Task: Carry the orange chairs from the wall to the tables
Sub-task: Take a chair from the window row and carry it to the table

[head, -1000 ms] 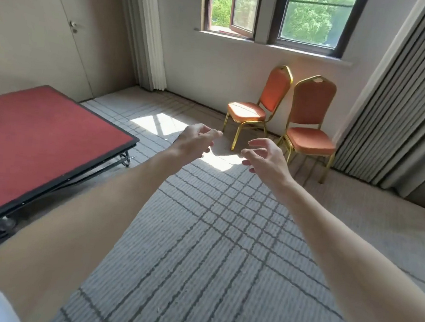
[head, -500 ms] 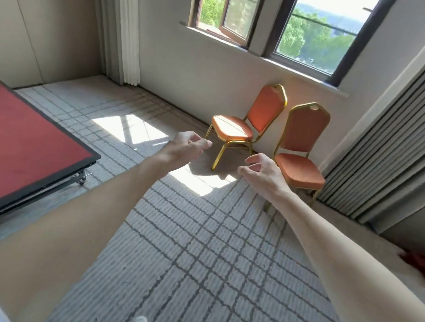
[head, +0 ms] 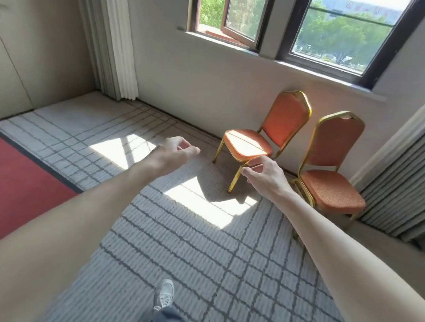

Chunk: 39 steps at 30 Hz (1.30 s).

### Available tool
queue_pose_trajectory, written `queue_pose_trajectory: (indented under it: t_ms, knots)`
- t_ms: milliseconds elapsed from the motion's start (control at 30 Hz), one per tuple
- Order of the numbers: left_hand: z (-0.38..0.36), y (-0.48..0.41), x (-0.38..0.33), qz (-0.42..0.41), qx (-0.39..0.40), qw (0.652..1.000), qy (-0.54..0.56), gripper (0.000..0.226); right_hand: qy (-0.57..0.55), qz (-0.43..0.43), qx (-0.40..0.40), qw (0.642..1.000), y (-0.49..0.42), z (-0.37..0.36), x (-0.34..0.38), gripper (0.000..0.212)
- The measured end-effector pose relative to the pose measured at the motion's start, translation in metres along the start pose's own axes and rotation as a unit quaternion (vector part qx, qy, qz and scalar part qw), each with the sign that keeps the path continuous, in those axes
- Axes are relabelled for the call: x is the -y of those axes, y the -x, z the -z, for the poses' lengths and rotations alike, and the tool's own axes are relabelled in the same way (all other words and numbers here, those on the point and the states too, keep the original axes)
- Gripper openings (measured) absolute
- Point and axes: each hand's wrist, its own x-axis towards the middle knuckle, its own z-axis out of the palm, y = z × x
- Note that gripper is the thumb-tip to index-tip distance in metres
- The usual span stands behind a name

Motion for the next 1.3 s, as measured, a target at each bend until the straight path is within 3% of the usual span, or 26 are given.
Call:
queue_pose_trajectory:
  t_ms: [333, 467, 633, 767, 967, 1300]
  knots:
    - [0.131, -0.231, 0.024, -0.016, -0.031, 0.992, -0.12, 0.028, -0.046, 0.01, 0.0, 0.999, -0.27, -0.093, 0.101, 0.027]
    - [0.203, -0.321, 0.036, -0.004, -0.074, 0.991, -0.115, 0.031, -0.038, 0.021, 0.023, 0.999, -0.358, -0.121, 0.15, 0.025]
    - [0.229, -0.438, 0.059, 0.012, -0.074, 0.996, -0.043, 0.045, -0.008, 0.008, 0.006, 1.0, -0.461, -0.13, 0.162, 0.027]
    - [0.227, -0.55, 0.069, -0.007, -0.019, 0.998, -0.052, 0.046, 0.02, -0.02, -0.034, 0.999, -0.559, -0.13, 0.154, 0.031]
    - [0.219, -0.74, 0.033, -0.089, 0.089, 0.989, -0.079, 0.03, 0.049, -0.082, -0.1, 0.99, -0.684, -0.107, 0.15, 0.032]
    - [0.166, -0.927, -0.007, -0.176, 0.224, 0.952, -0.112, 0.026, 0.07, -0.199, -0.164, 0.964, -0.815, -0.078, 0.134, 0.034]
